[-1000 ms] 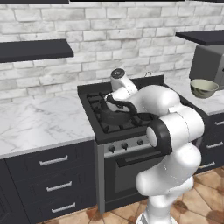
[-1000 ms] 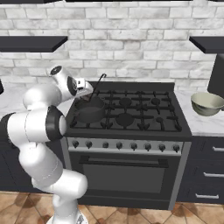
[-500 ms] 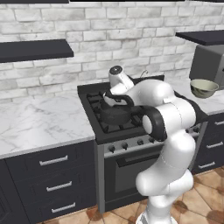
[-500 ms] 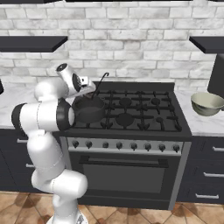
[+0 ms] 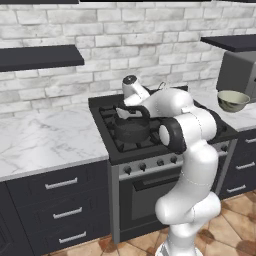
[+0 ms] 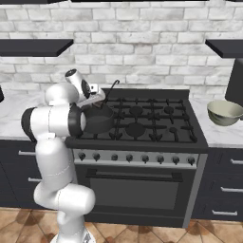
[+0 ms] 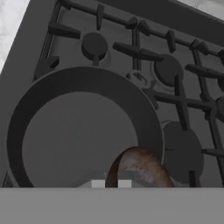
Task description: Open the cabinet and move the ladle to the pot. Then close the cabinet.
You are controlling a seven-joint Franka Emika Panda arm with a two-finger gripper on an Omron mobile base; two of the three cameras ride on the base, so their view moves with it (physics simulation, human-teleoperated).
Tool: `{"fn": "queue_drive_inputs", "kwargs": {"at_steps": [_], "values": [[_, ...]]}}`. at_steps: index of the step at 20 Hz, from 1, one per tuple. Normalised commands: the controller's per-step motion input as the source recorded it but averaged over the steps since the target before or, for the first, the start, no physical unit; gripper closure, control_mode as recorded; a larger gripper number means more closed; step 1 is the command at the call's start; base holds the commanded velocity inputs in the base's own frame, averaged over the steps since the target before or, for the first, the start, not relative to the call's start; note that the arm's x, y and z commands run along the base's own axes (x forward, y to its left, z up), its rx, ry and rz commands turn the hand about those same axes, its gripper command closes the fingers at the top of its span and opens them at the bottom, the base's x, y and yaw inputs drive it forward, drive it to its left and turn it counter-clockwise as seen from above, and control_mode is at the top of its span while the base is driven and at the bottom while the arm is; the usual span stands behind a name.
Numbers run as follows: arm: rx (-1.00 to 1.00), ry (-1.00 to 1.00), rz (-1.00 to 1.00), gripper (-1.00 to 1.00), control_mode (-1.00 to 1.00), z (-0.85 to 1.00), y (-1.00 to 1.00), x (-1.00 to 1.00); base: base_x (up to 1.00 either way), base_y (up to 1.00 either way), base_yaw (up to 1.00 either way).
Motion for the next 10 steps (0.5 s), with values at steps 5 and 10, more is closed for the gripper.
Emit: {"fn": "queue_drive_inputs", "kwargs": {"at_steps": [5,10], "values": [[0.0,0.03,0.0,1.0,-1.0,-0.29,0.0,0.31,0.0,0.0,0.0],[0.0,0.02,0.0,1.0,-1.0,-0.36,0.0,0.31,0.0,0.0,0.0]]}}
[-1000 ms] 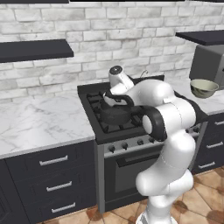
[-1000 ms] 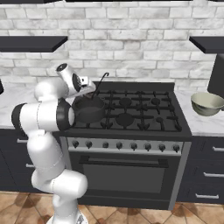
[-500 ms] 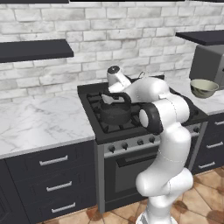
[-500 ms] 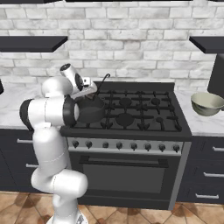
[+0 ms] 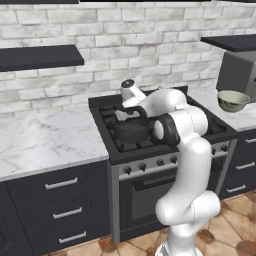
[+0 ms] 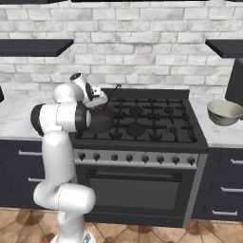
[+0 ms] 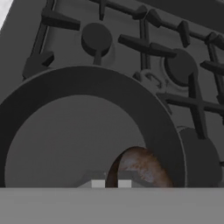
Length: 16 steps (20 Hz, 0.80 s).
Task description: Open the cabinet and move the ladle to the pot. Then close the cabinet.
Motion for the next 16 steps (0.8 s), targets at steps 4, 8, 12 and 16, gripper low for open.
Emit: {"fn": "queue_drive_inputs", "kwargs": {"at_steps": [4,8,12,16], "values": [[0.02,0.02,0.0,1.0,-1.0,-0.26,0.0,0.21,0.0,0.0,0.0],[0.03,0.01,0.0,1.0,-1.0,-0.18,0.0,0.18,0.0,0.0,0.0],[0.01,0.01,0.0,1.0,-1.0,-0.21,0.0,0.2,0.0,0.0,0.0],[0.02,0.01,0.0,1.0,-1.0,-0.24,0.0,0.24,0.0,0.0,0.0]]}}
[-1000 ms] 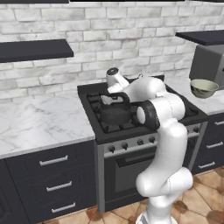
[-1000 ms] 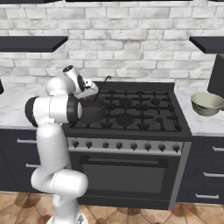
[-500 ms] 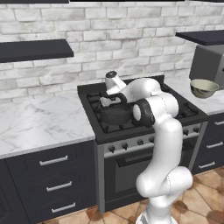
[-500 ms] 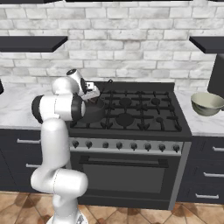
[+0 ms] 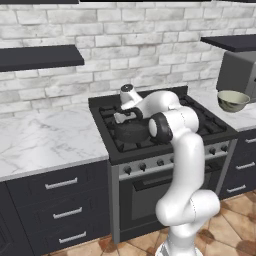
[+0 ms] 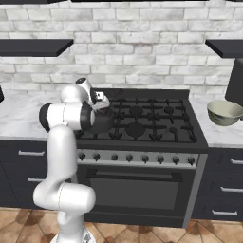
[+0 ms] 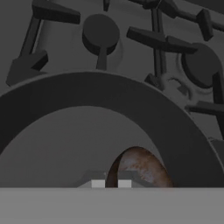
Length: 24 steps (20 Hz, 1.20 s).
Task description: Open the cabinet and move the ladle to the pot. Then close the cabinet.
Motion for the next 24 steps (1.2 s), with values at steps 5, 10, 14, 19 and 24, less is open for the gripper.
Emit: {"fn": "queue_drive_inputs", "kwargs": {"at_steps": [5,10,14,19,24], "values": [[0.01,0.03,0.0,1.0,-1.0,-0.23,0.0,0.25,0.0,0.0,0.0],[0.0,0.03,0.0,1.0,-1.0,-0.23,0.0,0.3,0.0,0.0,0.0],[0.0,0.03,0.0,1.0,-1.0,-0.2,0.0,0.31,0.0,0.0,0.0],[0.0,0.0,0.0,-1.0,-1.0,-0.04,0.1,0.14,0.0,0.0,0.0],[0.01,0.0,0.0,-1.0,-1.0,0.0,0.12,0.01,0.0,0.0,0.0]]}}
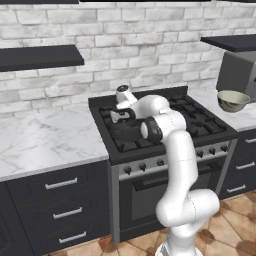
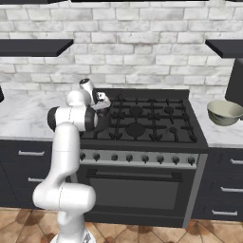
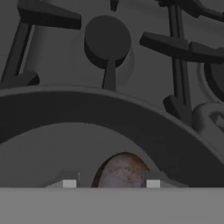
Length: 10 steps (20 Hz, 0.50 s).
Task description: Open the cabinet and move the ladle to the pot. Then close the cabinet.
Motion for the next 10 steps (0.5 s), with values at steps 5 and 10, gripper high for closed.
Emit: {"fn": "queue_drive_inputs", "kwargs": {"at_steps": [5,10], "values": [[0.06,-0.04,0.0,-1.0,-1.0,0.16,0.0,-0.02,0.0,0.0,0.0],[0.21,-0.17,0.0,-1.0,-1.0,0.68,-0.09,-0.31,0.0,0.0,0.0]]}}
